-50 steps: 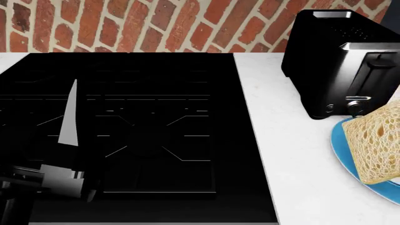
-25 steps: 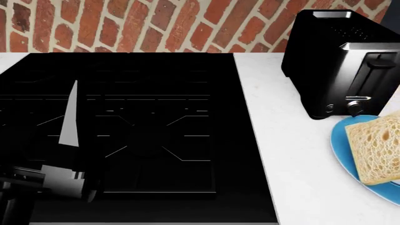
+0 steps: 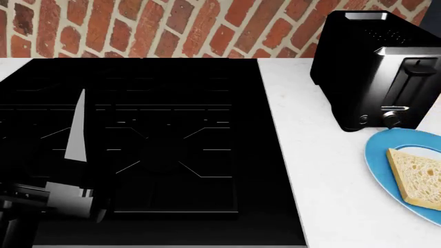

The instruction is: Place the toasted item on a plate.

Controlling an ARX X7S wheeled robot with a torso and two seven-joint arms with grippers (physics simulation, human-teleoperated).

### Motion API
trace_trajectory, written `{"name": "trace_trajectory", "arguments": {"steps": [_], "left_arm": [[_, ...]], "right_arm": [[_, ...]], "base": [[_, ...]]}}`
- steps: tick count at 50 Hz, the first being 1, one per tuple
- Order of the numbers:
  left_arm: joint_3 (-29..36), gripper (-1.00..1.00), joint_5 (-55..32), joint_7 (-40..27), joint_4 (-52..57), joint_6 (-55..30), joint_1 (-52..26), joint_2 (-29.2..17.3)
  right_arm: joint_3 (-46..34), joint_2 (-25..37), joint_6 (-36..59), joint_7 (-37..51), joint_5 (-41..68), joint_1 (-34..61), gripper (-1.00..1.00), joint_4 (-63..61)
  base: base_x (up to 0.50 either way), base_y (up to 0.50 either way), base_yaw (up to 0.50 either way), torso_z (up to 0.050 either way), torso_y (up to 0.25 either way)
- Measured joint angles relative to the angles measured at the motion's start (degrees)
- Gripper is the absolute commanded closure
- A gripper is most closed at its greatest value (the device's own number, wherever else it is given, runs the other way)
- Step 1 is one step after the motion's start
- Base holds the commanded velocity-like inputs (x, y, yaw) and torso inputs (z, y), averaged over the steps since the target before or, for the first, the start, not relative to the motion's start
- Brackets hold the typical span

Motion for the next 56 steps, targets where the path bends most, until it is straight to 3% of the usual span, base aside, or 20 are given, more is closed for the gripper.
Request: {"name": "trace_trajectory", "arguments": {"steps": [18, 32, 44, 56], "left_arm": [[-1.0, -1.0, 0.3, -0.3, 0.5, -0.8, 0.2, -0.5], [-3.3, -1.0, 1.9, -2.2, 3.1, -3.9, -1.6, -1.9], [-4.6, -1.0, 4.7, -3.4, 4.8, -5.3, -2.0, -2.7], [-4.3, -1.0, 7.5, -4.4, 6.9, -6.3, -4.8, -4.2]], "right_arm": [[1.2, -2.7, -12.3, -11.2, -2.2, 4.0, -1.0, -10.5], [-7.4, -8.5, -30.1, -17.0, -10.4, 7.5, -1.0, -21.1], [-22.6, -1.5, -59.8, -5.9, -21.0, -2.9, -1.0, -24.2], [-29.2, 17.8, -84.5, 19.9, -37.2, -21.5, -1.0, -25.2]], "base": [[0.0, 0.0, 0.0, 0.0, 0.0], [0.0, 0.0, 0.0, 0.0, 0.0], [0.0, 0.0, 0.0, 0.0, 0.0], [0.0, 0.0, 0.0, 0.0, 0.0]]}}
